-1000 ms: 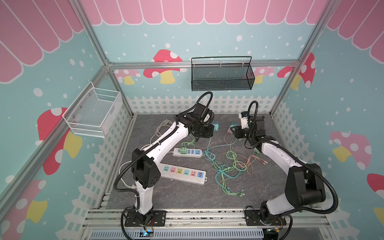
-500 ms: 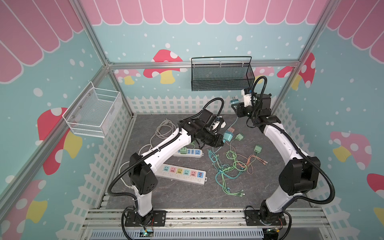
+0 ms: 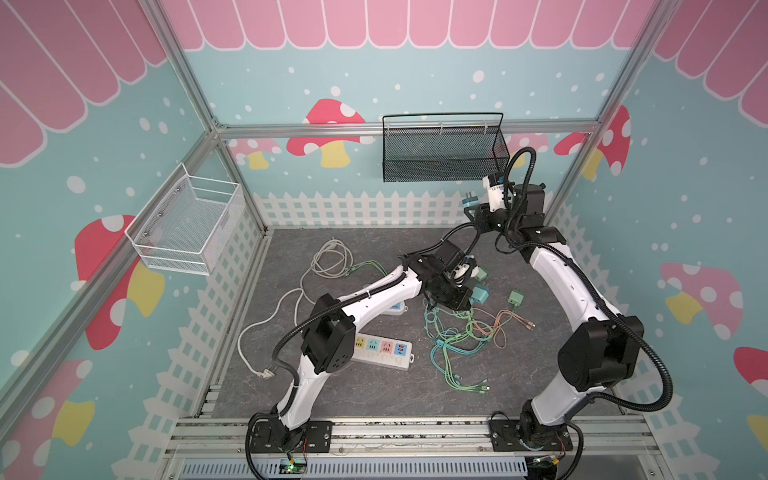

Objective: Insert the plug

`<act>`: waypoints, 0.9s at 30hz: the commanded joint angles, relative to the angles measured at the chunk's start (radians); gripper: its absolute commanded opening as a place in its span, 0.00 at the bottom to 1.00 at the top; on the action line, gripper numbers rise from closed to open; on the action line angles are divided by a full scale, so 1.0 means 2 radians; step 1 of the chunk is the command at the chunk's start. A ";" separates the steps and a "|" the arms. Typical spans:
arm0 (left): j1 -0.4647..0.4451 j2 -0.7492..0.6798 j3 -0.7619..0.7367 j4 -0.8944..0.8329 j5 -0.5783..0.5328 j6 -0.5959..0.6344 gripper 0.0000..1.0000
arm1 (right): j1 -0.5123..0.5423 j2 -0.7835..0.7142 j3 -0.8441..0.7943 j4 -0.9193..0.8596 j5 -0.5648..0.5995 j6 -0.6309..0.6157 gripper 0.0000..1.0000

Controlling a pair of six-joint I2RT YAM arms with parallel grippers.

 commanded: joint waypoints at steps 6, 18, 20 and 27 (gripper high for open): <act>-0.009 -0.030 -0.046 0.107 -0.024 -0.046 0.42 | -0.008 -0.025 -0.019 -0.002 0.024 -0.008 0.23; 0.014 -0.195 -0.191 0.132 -0.083 -0.075 0.64 | -0.008 -0.039 -0.030 0.002 -0.052 -0.032 0.23; 0.037 -0.234 -0.226 0.132 -0.091 -0.094 0.67 | -0.006 -0.039 -0.026 -0.001 -0.086 -0.041 0.24; 0.111 -0.335 -0.344 0.125 -0.117 -0.103 0.69 | 0.019 -0.041 0.018 -0.026 -0.169 -0.056 0.25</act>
